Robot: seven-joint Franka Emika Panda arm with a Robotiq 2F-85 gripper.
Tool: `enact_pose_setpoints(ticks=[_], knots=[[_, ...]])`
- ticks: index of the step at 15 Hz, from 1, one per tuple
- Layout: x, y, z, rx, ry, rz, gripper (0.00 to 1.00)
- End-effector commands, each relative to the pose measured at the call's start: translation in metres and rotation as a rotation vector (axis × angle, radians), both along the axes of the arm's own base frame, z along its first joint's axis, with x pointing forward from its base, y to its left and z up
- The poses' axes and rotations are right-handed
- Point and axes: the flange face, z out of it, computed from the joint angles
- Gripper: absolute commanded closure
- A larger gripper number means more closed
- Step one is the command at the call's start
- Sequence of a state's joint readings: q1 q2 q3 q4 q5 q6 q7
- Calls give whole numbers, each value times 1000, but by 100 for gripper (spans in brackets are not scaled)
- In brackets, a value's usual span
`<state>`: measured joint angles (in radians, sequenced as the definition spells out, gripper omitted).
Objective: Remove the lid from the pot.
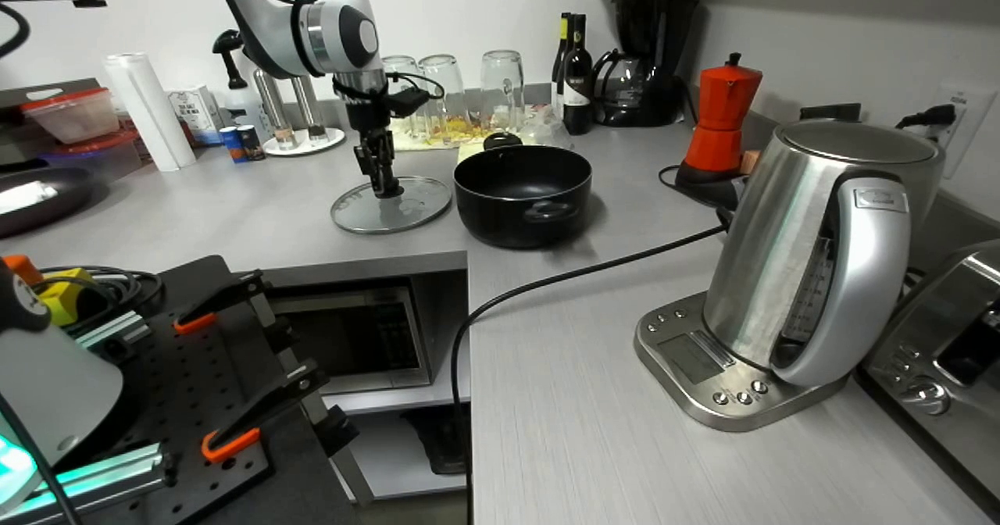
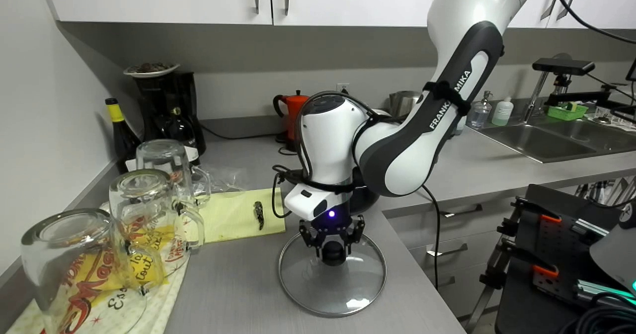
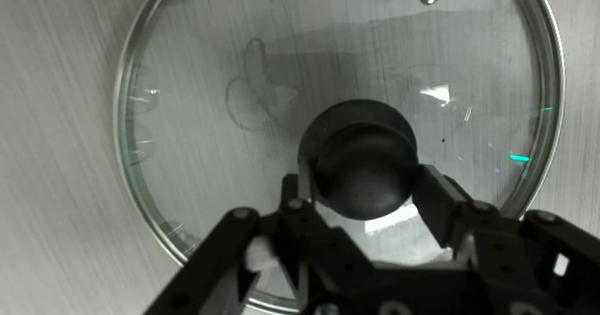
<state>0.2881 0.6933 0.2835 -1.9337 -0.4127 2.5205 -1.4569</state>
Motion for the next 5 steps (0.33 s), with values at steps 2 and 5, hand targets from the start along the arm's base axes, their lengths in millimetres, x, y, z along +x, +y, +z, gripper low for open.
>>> enact_pose_setpoints(ticks=[2, 5], knots=[[-6, 9, 21, -3, -47, 56, 4], [-12, 14, 48, 13, -73, 68, 0]])
